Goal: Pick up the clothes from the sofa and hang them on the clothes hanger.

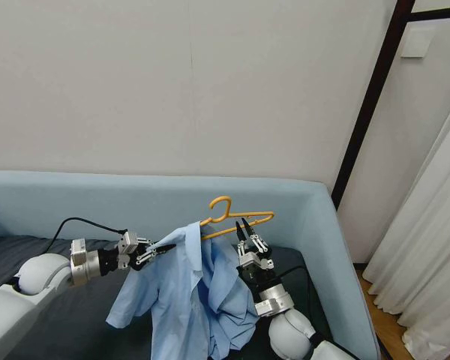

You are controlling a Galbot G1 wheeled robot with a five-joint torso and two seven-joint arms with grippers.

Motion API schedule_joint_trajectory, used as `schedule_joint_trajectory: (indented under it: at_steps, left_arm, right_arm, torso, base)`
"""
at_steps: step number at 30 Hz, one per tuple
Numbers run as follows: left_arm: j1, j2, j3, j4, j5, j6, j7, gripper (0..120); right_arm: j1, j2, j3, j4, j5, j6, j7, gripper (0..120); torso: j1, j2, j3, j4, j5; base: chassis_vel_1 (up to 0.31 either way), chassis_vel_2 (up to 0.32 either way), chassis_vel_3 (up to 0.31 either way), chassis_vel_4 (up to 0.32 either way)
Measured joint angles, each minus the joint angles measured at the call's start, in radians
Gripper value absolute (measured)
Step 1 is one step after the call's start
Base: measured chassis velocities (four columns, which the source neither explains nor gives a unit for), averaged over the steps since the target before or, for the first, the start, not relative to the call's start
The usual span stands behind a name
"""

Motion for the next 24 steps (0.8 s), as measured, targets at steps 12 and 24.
schedule_joint_trajectory:
  at_steps: [12, 24]
  left_arm:
    - [0.004, -0.013, -0.047, 0.031, 0.003, -0.014, 0.003, 1]
    - [0.034, 0.004, -0.085, 0.013, -0.015, -0.036, -0.011, 1]
  right_arm:
    - [-0.026, -0.015, -0.061, -0.033, 0.975, 0.107, -0.282, 81]
    - [0.002, 0.002, -0.019, -0.205, 1.440, 0.102, -0.725, 100]
  torso:
    - [0.000, 0.000, 0.000, 0.0000, -0.0001]
    - [0.000, 0.000, 0.000, 0.0000, 0.0000]
  base:
    - [0.000, 0.000, 0.000, 0.000]
    - [0.000, 0.000, 0.000, 0.000]
